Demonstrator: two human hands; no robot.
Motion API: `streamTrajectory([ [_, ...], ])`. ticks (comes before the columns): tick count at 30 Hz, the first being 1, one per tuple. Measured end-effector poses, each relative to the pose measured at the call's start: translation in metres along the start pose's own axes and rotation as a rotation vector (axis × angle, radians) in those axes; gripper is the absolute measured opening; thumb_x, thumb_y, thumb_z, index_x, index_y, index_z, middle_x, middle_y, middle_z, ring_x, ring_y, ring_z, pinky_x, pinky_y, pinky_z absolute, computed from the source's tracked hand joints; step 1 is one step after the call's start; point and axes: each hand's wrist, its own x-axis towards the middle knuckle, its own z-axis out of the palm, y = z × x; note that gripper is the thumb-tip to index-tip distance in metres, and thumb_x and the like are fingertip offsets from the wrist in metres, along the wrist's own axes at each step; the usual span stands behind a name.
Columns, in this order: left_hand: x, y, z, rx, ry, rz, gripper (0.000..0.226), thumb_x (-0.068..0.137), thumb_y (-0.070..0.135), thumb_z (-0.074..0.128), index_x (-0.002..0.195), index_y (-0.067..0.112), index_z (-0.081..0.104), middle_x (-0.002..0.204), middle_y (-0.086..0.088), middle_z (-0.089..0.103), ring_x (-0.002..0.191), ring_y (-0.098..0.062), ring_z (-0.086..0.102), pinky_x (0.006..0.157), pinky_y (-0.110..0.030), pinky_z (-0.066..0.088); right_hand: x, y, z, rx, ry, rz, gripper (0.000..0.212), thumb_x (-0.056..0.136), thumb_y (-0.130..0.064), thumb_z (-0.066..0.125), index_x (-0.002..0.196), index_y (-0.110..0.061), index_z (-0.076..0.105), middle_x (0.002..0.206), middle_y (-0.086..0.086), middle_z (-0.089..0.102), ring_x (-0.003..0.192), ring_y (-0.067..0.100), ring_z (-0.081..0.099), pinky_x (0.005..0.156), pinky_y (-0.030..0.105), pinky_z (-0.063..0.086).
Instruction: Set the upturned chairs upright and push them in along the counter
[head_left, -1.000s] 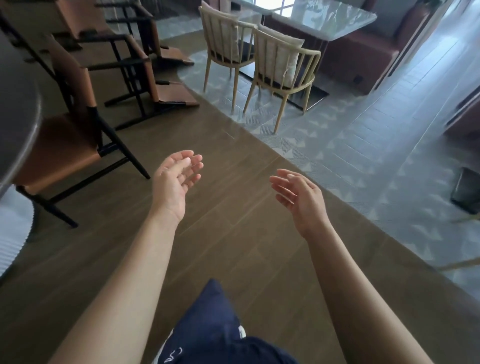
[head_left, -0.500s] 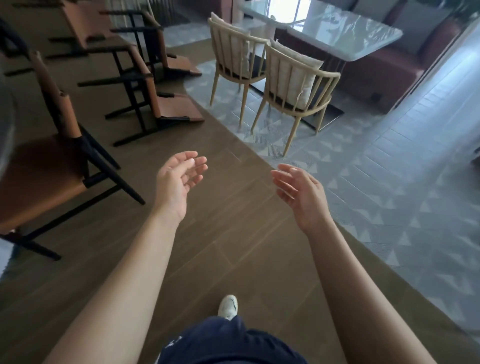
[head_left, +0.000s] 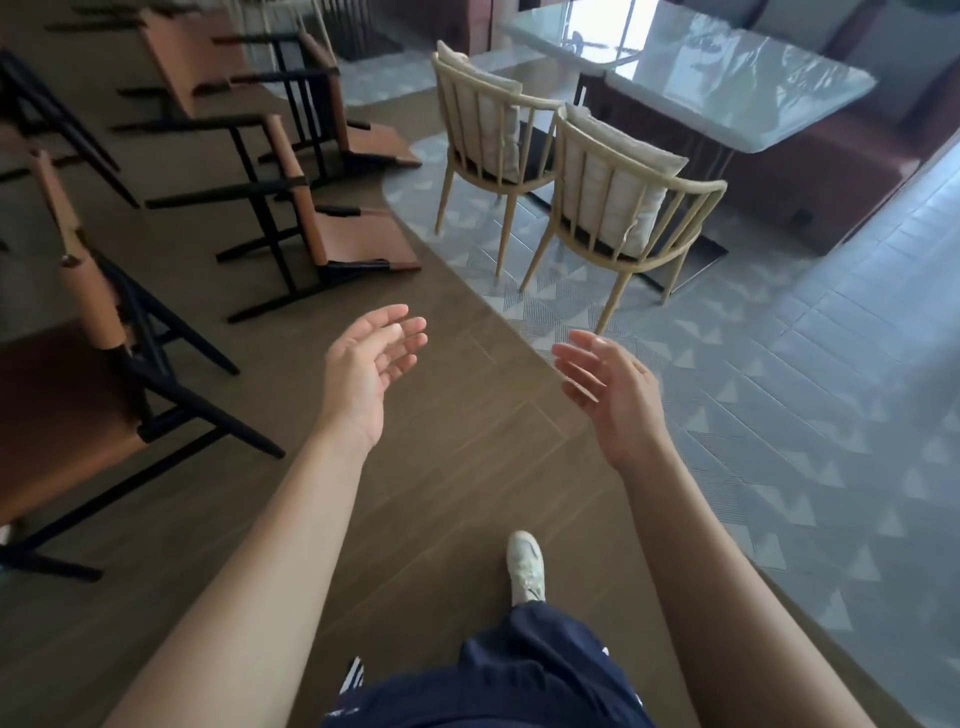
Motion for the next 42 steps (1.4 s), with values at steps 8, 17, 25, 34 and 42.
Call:
streamTrajectory([
  [8, 0.098, 0.003, 0.078, -0.035, 0.09, 0.016, 0.028, 0.094, 0.004, 0.048, 0.111, 0.016, 0.066, 0.106, -0.011, 0.073, 0.101, -0.026, 0.069, 0.099, -0.042, 0.047, 0.138, -0.045, -0.006, -0.04, -0.089, 0.028, 0.024, 0.099, -0.02, 0.048, 0.104, -0.017, 0.071, 0.107, 0.008, 0.074, 0.102, 0.022, 0.068, 0.091, 0.038, 0.049],
  [17, 0.192, 0.005, 0.144, -0.084, 0.185, 0.002, 0.031, 0.093, 0.003, 0.05, 0.116, 0.017, 0.065, 0.106, -0.011, 0.073, 0.102, -0.026, 0.069, 0.102, -0.041, 0.047, 0.273, -0.088, 0.001, -0.067, -0.164, 0.063, 0.024, 0.099, -0.021, 0.049, 0.105, -0.017, 0.072, 0.106, 0.009, 0.075, 0.102, 0.023, 0.068, 0.089, 0.036, 0.05],
  [25, 0.293, 0.011, 0.156, -0.078, 0.236, -0.001, 0.032, 0.092, 0.002, 0.05, 0.116, 0.017, 0.065, 0.104, -0.011, 0.074, 0.098, -0.025, 0.07, 0.101, -0.042, 0.047, 0.376, -0.095, 0.034, -0.076, -0.204, 0.101, 0.022, 0.098, -0.021, 0.051, 0.102, -0.018, 0.072, 0.105, 0.009, 0.075, 0.1, 0.021, 0.069, 0.087, 0.033, 0.05],
  [34, 0.444, 0.05, 0.159, -0.046, 0.227, 0.018, 0.03, 0.093, 0.003, 0.051, 0.115, 0.017, 0.066, 0.105, -0.011, 0.073, 0.102, -0.027, 0.069, 0.101, -0.042, 0.048, 0.511, -0.111, 0.113, -0.106, -0.26, 0.08, 0.025, 0.098, -0.021, 0.05, 0.11, -0.013, 0.07, 0.106, 0.008, 0.075, 0.1, 0.021, 0.069, 0.086, 0.033, 0.051],
  [42, 0.544, 0.077, 0.161, -0.021, 0.247, 0.031, 0.03, 0.095, 0.002, 0.048, 0.11, 0.02, 0.066, 0.105, -0.009, 0.074, 0.101, -0.025, 0.069, 0.101, -0.042, 0.049, 0.605, -0.121, 0.169, -0.094, -0.264, 0.11, 0.023, 0.098, -0.018, 0.05, 0.109, -0.013, 0.07, 0.107, 0.011, 0.074, 0.099, 0.022, 0.069, 0.086, 0.034, 0.05],
])
